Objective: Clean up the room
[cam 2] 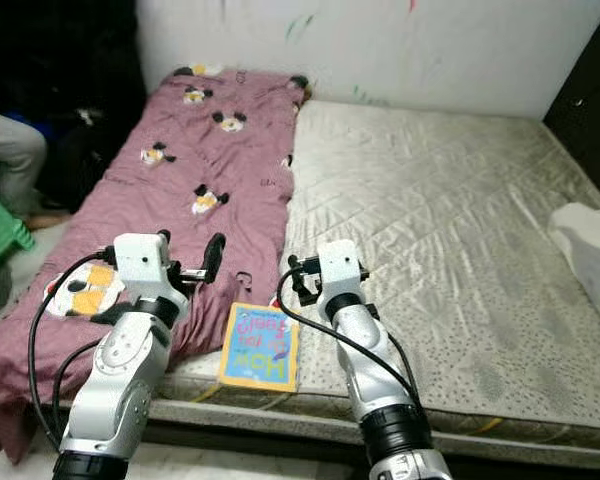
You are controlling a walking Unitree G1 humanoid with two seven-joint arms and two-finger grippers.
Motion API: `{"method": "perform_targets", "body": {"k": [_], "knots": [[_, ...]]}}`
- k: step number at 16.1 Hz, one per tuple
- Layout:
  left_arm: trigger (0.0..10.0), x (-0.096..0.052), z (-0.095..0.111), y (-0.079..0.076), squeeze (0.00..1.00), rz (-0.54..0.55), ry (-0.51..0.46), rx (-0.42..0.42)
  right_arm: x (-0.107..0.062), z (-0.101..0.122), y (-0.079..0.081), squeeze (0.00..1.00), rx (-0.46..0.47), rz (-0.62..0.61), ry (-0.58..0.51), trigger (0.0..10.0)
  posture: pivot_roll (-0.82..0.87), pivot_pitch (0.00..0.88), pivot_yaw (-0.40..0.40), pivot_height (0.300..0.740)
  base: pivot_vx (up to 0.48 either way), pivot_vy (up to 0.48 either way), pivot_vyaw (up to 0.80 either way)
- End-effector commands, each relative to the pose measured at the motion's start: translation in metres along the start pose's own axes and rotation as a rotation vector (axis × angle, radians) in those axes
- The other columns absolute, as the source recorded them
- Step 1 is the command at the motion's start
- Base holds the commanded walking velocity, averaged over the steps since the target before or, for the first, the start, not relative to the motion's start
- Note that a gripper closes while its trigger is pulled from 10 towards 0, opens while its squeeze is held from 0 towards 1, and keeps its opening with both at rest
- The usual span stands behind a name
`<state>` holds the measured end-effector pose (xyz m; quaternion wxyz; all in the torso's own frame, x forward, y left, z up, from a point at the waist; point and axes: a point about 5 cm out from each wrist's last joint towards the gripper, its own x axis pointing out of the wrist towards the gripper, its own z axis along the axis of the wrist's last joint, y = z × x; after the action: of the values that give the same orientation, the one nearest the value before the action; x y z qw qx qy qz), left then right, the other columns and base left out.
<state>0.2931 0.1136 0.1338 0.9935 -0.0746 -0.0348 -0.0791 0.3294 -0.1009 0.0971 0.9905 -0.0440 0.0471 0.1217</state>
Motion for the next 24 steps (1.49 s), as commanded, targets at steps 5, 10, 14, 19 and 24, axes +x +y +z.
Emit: {"method": "perform_targets", "body": {"k": [5, 10, 14, 19, 24], "knots": [[10.0, 0.002, 0.001, -0.005, 0.00, -0.003, -0.005, 0.005, 0.001, 0.001, -0.004, 0.00, -0.006, -0.014, -0.012, 10.0, -0.01, 0.023, -0.023, 0.740, 0.221, 0.000, -0.37], [10.0, 0.003, 0.000, -0.006, 0.00, 0.023, 0.002, -0.005, 0.001, 0.000, -0.006, 0.00, -0.007, -0.018, -0.009, 10.0, 0.00, 0.021, -0.023, 0.740, 0.000, 0.000, 0.00], [10.0, 0.001, 0.000, -0.001, 0.00, 0.043, 0.002, -0.008, 0.002, 0.001, -0.010, 0.00, -0.010, -0.027, -0.012, 10.0, 0.00, 0.019, -0.022, 0.740, 0.000, 0.000, 0.00], [10.0, -0.001, -0.001, 0.005, 0.00, 0.052, 0.006, -0.010, -0.006, 0.001, -0.014, 0.00, -0.011, -0.020, -0.012, 10.0, 0.00, 0.017, -0.028, 0.740, 0.000, 0.335, 0.00], [10.0, 0.001, 0.001, 0.001, 0.00, 0.039, -0.015, -0.021, -0.009, -0.004, -0.020, 0.00, -0.023, -0.031, 0.009, 10.0, -0.01, 0.012, -0.026, 0.740, 0.000, 0.480, 0.00]]}}
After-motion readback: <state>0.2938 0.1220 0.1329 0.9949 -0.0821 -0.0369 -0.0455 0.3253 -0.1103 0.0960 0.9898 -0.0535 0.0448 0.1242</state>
